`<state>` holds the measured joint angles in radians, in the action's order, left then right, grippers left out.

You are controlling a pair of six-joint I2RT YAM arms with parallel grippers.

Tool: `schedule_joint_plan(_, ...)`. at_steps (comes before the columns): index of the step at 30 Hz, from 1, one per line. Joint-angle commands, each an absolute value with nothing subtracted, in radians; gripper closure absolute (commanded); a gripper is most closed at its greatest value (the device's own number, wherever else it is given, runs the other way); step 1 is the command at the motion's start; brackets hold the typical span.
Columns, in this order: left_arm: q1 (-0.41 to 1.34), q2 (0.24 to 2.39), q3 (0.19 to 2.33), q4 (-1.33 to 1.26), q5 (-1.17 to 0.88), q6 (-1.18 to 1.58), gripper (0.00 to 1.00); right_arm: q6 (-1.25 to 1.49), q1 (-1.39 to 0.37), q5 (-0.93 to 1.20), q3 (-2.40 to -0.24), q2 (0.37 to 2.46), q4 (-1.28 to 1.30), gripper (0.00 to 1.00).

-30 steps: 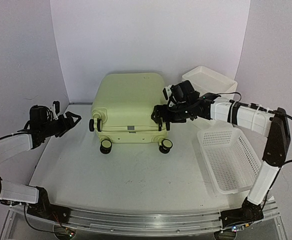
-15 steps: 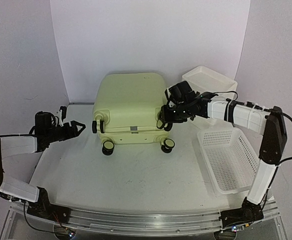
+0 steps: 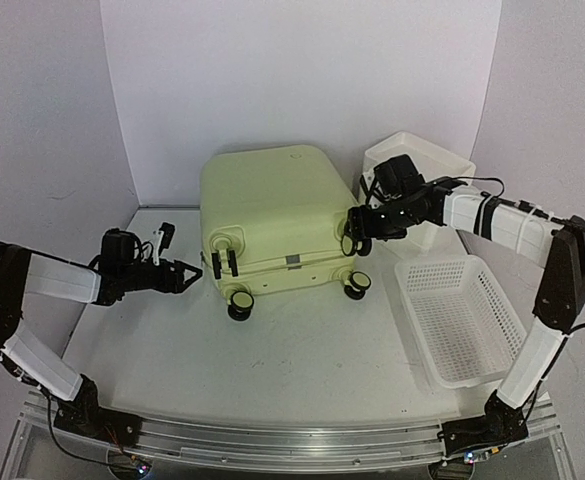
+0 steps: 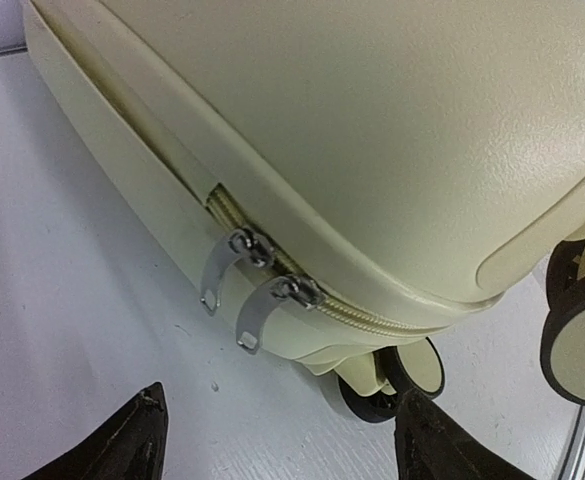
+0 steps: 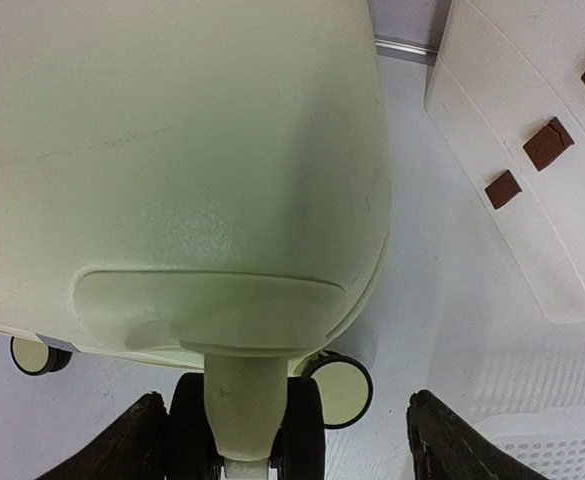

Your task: Open, take out, and arrange the luggage

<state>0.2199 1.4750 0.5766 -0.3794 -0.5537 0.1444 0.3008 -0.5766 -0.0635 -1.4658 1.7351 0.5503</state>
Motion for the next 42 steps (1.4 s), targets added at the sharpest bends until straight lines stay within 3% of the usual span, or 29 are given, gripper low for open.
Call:
schedule_joint_plan(1,0.247,1.512,0.64,-0.442,-0.544,0.069,0.21,0.275,-0.624,-0.081,-1.492,1.649,0.559,0.14)
schedule_joint_plan(9,0.249,1.59,0.694,-0.447,-0.537,0.061,0.37,0.295,-0.783,-0.031,-1.583,1.7,0.565,0.14)
schedule_joint_plan(18,0.249,1.657,0.77,-0.45,-0.613,0.003,0.51,0.311,-0.804,0.151,-1.61,1.762,0.5,0.15)
schedule_joint_plan(30,0.249,1.672,0.802,-0.449,-0.712,-0.073,0.99,0.328,-0.843,0.291,-1.699,1.879,0.457,0.16)
schedule_joint_plan(42,0.255,1.554,0.692,-0.449,-0.747,-0.012,1.0,0.381,-0.921,0.317,-1.841,2.029,0.446,0.14)
